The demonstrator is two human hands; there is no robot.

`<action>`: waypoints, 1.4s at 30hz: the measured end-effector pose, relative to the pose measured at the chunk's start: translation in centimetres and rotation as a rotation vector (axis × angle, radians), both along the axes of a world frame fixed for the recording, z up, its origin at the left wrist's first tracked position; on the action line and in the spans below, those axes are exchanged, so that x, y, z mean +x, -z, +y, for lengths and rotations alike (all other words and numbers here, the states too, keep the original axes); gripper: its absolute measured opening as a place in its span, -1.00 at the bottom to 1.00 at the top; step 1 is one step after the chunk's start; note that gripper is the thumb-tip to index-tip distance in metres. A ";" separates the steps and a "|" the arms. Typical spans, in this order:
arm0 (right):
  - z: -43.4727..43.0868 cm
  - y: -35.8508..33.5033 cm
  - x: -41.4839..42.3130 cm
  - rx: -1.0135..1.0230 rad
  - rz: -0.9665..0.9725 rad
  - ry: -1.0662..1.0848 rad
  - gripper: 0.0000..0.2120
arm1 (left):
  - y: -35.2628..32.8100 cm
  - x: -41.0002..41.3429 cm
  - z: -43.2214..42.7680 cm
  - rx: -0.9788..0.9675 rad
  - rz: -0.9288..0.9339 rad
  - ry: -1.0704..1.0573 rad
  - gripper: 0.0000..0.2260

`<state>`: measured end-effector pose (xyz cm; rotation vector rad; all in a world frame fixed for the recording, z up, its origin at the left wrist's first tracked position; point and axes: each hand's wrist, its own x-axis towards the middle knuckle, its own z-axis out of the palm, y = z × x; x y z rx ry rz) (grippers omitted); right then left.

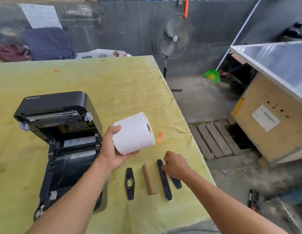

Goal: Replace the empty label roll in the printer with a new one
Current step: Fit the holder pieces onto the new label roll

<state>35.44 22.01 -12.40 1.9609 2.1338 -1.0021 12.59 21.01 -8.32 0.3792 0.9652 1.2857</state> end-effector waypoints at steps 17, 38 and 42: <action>1.2 0.7 -2.1 0.047 0.002 -0.038 -0.77 | -1.3 -0.4 2.3 0.003 -0.023 -0.002 -0.72; 2.7 -15.8 -3.7 0.669 1.329 0.929 -0.76 | -5.1 -2.8 3.6 0.051 -0.090 0.152 -0.58; 2.6 -16.0 -4.0 0.703 1.303 0.955 -0.75 | -5.3 -2.6 4.1 0.055 -0.075 0.154 -0.57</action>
